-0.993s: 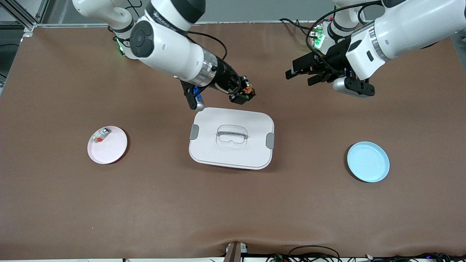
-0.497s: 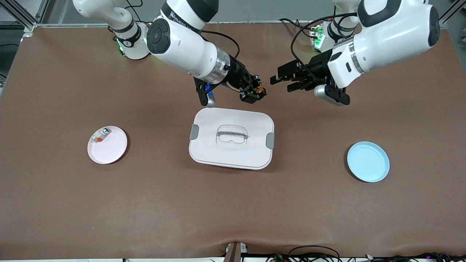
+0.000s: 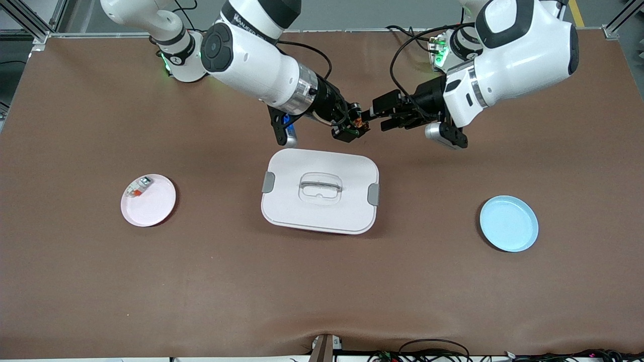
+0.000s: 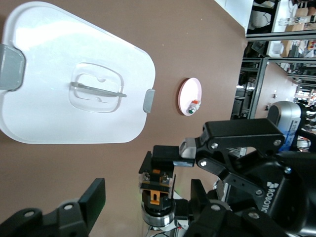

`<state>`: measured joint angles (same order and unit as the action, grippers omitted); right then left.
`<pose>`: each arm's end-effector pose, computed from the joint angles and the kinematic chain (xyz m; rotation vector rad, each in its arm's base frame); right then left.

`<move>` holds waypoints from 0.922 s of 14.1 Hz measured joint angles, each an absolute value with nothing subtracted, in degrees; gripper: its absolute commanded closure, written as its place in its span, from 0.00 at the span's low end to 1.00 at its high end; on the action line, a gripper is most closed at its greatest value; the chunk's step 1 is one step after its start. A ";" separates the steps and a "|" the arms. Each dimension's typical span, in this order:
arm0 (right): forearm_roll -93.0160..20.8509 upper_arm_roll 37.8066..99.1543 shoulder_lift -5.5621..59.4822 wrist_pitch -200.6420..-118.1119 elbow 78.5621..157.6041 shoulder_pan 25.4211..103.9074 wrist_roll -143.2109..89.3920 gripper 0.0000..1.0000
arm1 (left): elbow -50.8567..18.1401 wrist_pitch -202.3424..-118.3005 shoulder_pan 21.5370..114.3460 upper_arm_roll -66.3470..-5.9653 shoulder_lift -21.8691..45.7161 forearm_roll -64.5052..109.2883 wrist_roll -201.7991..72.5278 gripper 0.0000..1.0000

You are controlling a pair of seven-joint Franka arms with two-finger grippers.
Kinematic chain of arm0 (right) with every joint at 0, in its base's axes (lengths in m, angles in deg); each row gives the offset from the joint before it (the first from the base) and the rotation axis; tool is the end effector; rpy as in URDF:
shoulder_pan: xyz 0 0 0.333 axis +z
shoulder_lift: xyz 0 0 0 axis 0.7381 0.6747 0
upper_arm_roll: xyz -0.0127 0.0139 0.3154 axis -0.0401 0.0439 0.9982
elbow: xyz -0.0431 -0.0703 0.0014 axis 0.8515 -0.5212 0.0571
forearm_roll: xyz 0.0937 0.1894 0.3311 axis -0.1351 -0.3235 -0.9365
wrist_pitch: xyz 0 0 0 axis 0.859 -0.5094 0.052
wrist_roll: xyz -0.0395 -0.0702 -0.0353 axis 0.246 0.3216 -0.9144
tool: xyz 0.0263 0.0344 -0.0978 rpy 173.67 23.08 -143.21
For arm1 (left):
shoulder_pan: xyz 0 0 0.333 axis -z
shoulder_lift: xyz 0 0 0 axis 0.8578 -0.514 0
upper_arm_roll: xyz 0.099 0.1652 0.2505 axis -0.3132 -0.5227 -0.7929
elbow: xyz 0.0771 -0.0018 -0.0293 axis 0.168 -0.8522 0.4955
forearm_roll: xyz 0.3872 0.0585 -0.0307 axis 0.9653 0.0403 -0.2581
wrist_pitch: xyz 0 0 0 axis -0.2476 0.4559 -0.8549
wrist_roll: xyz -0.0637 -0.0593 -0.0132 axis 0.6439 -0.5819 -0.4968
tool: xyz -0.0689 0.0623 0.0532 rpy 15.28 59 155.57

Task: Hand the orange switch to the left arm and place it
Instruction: 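Grasp the switch with the left gripper beside the right gripper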

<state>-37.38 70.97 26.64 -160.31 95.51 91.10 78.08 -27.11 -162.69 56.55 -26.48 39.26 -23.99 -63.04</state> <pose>0.5114 0.4938 0.5443 -2.1060 1.5073 0.6528 0.5026 -0.2874 0.5363 2.2592 0.1326 -0.1038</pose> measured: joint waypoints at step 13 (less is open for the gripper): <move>-37.39 70.97 26.64 -160.30 95.50 91.10 78.12 0.78 | -32.33 -169.61 56.54 -23.31 41.23 -31.26 -68.53 0.61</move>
